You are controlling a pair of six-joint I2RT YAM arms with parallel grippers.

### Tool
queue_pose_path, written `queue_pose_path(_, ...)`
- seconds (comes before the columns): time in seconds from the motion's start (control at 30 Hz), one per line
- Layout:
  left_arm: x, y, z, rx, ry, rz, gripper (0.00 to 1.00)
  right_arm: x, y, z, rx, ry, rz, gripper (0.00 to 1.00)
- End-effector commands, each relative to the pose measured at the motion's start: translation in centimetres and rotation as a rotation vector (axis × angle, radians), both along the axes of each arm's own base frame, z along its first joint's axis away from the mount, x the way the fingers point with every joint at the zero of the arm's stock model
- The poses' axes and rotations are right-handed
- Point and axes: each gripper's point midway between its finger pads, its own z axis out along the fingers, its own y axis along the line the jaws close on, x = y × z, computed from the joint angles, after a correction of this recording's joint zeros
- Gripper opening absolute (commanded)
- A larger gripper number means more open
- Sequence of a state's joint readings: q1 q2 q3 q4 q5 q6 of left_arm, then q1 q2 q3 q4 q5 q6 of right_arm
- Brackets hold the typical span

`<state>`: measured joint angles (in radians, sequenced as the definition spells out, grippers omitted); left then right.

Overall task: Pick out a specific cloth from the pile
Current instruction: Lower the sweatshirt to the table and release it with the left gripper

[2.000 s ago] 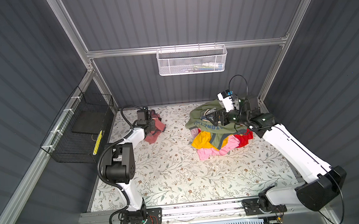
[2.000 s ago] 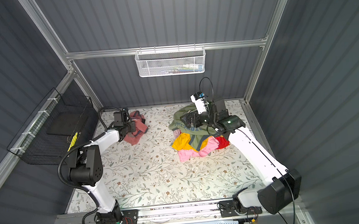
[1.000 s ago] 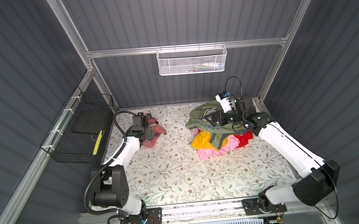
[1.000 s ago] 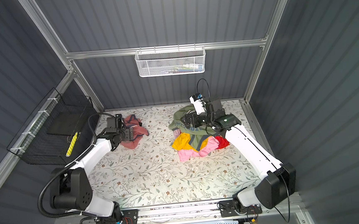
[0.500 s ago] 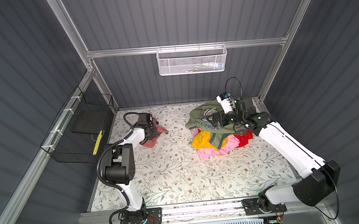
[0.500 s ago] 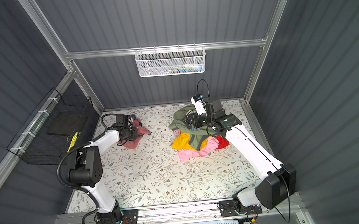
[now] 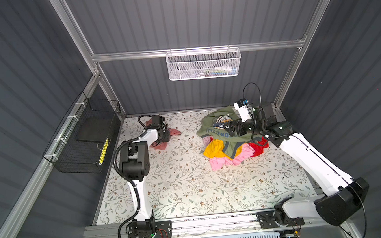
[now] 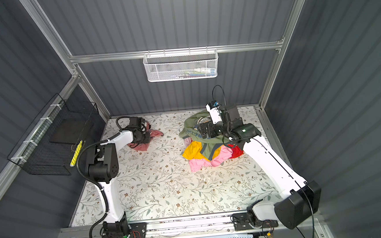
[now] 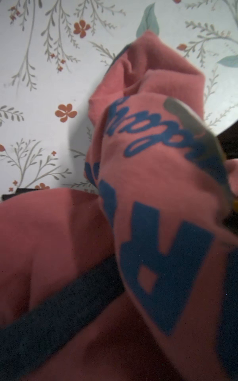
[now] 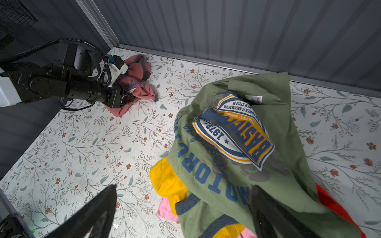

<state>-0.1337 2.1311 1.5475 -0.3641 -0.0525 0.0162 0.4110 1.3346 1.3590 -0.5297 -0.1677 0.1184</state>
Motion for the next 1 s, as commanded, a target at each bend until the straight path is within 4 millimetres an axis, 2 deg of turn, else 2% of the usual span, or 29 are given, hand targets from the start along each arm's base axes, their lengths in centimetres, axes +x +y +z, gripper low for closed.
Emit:
queue_pose_path(0.0, -0.4, 0.7, -1.7, 0.059, 0.072, -0.037, 0.46, -0.1, -0.5, -0.5, -0.024, 0.007, -0.013, 0.99)
queue_pose_path(0.17, -1.0, 0.7, -0.7, 0.029, 0.046, -0.002, 0.51, -0.3, -0.8, -0.7, -0.028, 0.002, -0.024, 0.99)
queue_pose_path(0.27, -1.4, 0.9, 0.3, 0.027, 0.029, 0.021, 0.65, -0.2, -0.9, -0.8, -0.035, -0.001, -0.022, 0.99)
queue_pose_path(0.4, -1.3, 1.0, 4.0, -0.001, -0.078, 0.047, 0.79, 0.0, -1.4, -0.8, -0.045, -0.009, -0.051, 0.99)
queue_pose_path(0.53, -1.2, 1.4, 9.0, -0.01, -0.203, 0.082, 0.93, 0.4, -2.1, -0.6, -0.063, -0.044, -0.075, 0.99)
queue_pose_path(0.6, -2.3, 1.5, 9.8, -0.008, -0.222, 0.084, 1.0, 0.5, -2.6, -0.5, -0.078, -0.064, -0.091, 0.99)
queue_pose_path(0.77, -5.0, 1.9, 13.0, -0.017, -0.324, 0.108, 1.0, 0.4, -5.5, -0.9, -0.124, -0.127, -0.16, 0.99)
queue_pose_path(0.87, -7.4, 2.9, 13.5, -0.003, -0.379, 0.149, 1.0, 0.3, -8.6, -1.8, -0.149, -0.19, -0.251, 0.99)
queue_pose_path(0.97, -9.9, 4.3, 12.8, 0.026, -0.429, 0.192, 1.0, -0.3, -11.8, -3.5, -0.152, -0.27, -0.347, 0.99)
